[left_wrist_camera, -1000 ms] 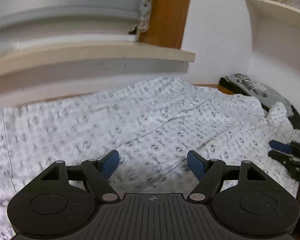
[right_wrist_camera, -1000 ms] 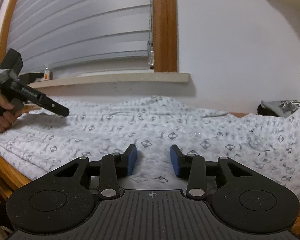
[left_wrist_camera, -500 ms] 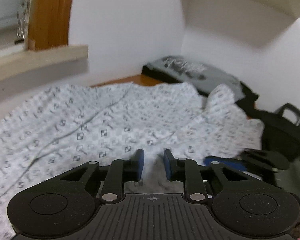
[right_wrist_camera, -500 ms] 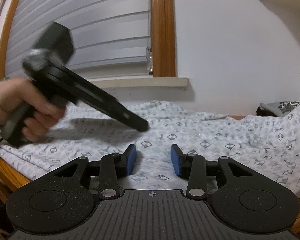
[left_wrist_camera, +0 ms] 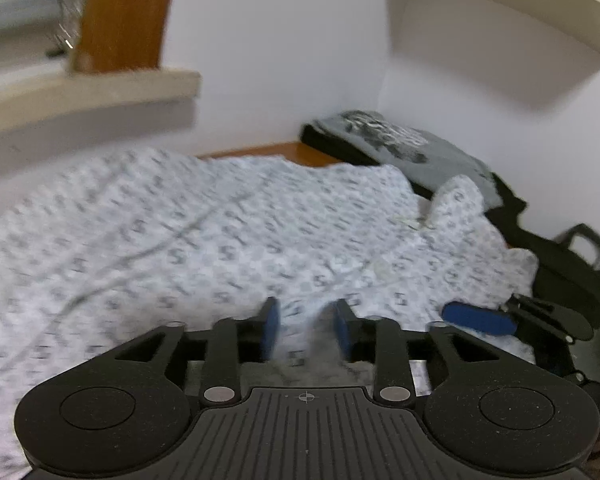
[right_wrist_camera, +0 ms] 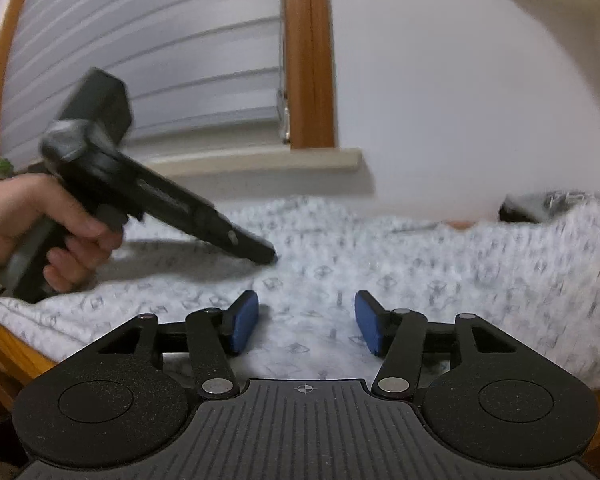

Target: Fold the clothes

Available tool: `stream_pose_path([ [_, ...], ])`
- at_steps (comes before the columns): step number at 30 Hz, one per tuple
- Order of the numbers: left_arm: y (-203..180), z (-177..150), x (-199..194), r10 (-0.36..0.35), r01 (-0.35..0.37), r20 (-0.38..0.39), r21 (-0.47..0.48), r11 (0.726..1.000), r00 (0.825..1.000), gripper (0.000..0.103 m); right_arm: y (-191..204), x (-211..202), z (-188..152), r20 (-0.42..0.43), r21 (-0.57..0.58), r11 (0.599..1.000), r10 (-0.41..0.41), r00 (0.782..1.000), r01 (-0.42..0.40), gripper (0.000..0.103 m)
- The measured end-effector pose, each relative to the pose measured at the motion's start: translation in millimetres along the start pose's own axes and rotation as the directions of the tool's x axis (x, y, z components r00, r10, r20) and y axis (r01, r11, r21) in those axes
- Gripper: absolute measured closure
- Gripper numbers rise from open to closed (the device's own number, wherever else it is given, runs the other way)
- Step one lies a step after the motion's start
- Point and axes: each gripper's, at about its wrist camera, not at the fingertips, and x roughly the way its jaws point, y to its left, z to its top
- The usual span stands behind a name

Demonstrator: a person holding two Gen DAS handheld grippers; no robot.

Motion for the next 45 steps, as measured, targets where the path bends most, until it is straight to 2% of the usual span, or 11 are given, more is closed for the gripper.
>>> stream_pose_path([
  [3, 0.8, -8.8, -36.1, 0.062, -0.064, 0.05, 0.028, 0.998, 0.997, 0.028, 1.3, -0.6, -1.6, 0.006, -0.012, 1.0, 0.003, 1.0, -0.003, 0.049],
  [6, 11.9, -25.4, -88.5, 0.094, -0.092, 0.091, -0.035, 0.995, 0.991, 0.021, 1.7, -2.5, 2.0, -0.007, -0.01, 1.0, 0.002, 1.0, -0.002, 0.046],
  [8, 31.4, -41.4, -126.5, 0.163, -0.152, 0.118, -0.091, 0.984, 0.98, 0.011, 2.3, -4.8, 6.3, -0.014, -0.007, 1.0, 0.0, 1.0, 0.0, 0.033],
  [11, 57.9, -66.5, -170.0, 0.259, -0.239, 0.126, -0.154, 0.959, 0.958, 0.001, 4.4, -7.4, 16.3, -0.009, 0.009, 0.999, 0.033, 0.999, -0.033, 0.029],
  [17, 101.6, -81.8, -222.4, 0.372, -0.349, 0.117, -0.178, 0.92, 0.921, 0.0, 20.3, 2.0, 50.7, -0.017, 0.015, 0.995, 0.096, 0.995, -0.096, 0.027],
  [23, 150.1, -81.7, -245.7, 0.399, -0.366, 0.146, -0.21, 0.907, 0.905, 0.0, 65.5, 38.9, 96.9, -0.091, -0.144, 0.969, 0.189, 0.978, -0.201, 0.027],
  [27, 191.1, -81.0, -242.9, 0.384, -0.344, 0.127, -0.254, 0.904, 0.915, 0.0, 104.7, 80.0, 116.9, -0.177, -0.194, 0.928, 0.287, 0.941, -0.319, 0.028],
  [34, 249.6, -68.2, -231.8, 0.304, -0.246, 0.16, -0.304, 0.921, 0.939, 0.0, 177.6, 155.2, 121.3, -0.324, -0.191, 0.85, 0.418, 0.849, -0.491, 0.032],
  [40, 278.6, -70.6, -221.0, 0.259, -0.192, 0.163, -0.339, 0.921, 0.952, 0.0, 232.0, 202.9, 108.5, -0.418, -0.154, 0.797, 0.482, 0.77, -0.583, 0.046],
  [43, 283.1, -74.5, -221.8, 0.292, -0.228, 0.139, -0.35, 0.908, 0.946, 0.0, 254.6, 214.8, 101.8, -0.452, -0.149, 0.773, 0.501, 0.738, -0.616, 0.047],
  [45, 286.4, -76.6, -226.4, 0.336, -0.261, 0.148, -0.376, 0.889, 0.93, 0.0, 268.6, 224.0, 98.4, -0.474, -0.145, 0.757, 0.512, 0.717, -0.637, 0.048],
])
